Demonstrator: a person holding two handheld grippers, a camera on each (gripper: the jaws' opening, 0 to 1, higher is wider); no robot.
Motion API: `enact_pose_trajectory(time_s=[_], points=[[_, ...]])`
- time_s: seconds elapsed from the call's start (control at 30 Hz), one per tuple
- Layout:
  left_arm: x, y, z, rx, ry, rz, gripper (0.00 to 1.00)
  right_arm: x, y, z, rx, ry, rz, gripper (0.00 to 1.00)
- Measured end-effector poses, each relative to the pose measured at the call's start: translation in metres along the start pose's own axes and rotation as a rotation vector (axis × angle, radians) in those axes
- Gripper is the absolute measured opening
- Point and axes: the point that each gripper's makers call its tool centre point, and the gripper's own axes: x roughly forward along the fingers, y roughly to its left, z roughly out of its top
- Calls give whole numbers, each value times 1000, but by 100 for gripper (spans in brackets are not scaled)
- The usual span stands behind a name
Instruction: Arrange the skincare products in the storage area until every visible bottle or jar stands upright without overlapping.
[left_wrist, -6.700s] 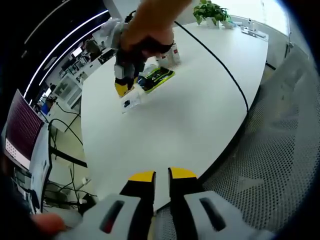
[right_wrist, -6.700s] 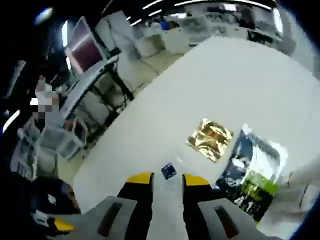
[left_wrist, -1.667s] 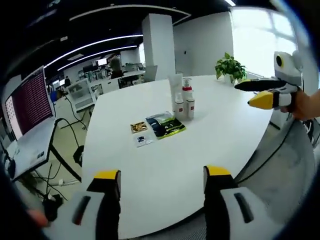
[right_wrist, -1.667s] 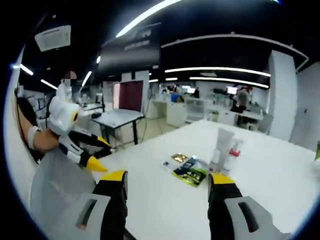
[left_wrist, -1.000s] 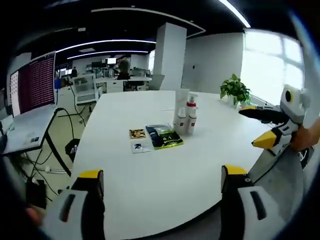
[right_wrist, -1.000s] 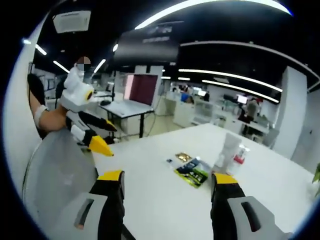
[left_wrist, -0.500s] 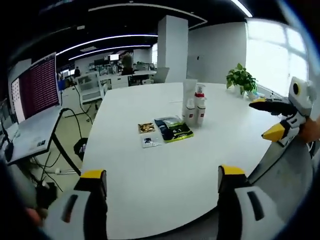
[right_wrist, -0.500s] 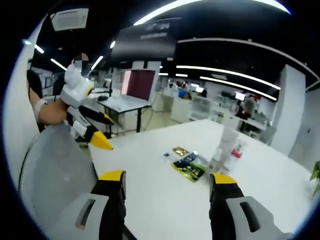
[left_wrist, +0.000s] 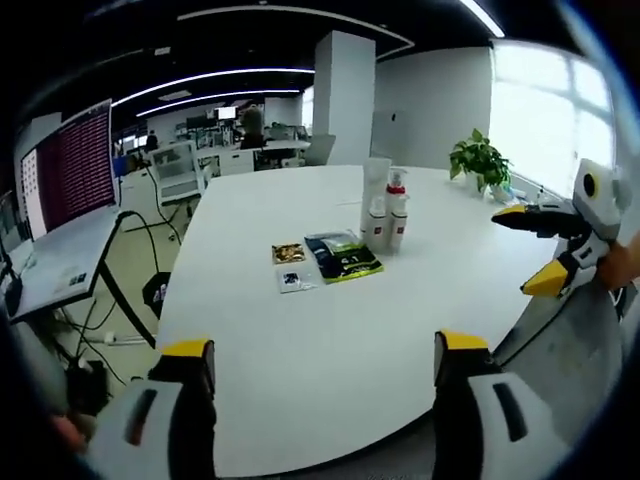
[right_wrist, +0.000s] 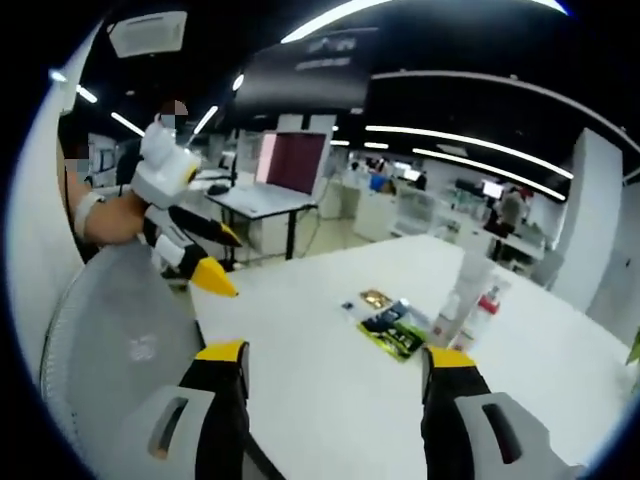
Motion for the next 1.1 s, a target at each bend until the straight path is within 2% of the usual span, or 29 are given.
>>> enact_pose_trajectory(time_s=[0.3,0.5,0.7,0.8,1.1], points=[[-1,0,2,-21,-16,-13,90,-1,-7,4,70,-33,-31,87],[-2,-1,6,-42,-35,-21,91,-1,-2,15,143,-92,4,95],[-2,0,7,-40,-41,-18,93,2,-1,9,139,-65,2,92],[-2,-2,7,-38,-45,-27,95,4,0,0,116,-14,3,91],[-1,-8,5,-31,-31,-46,98,4,-3,-3,112,0,-11,89]])
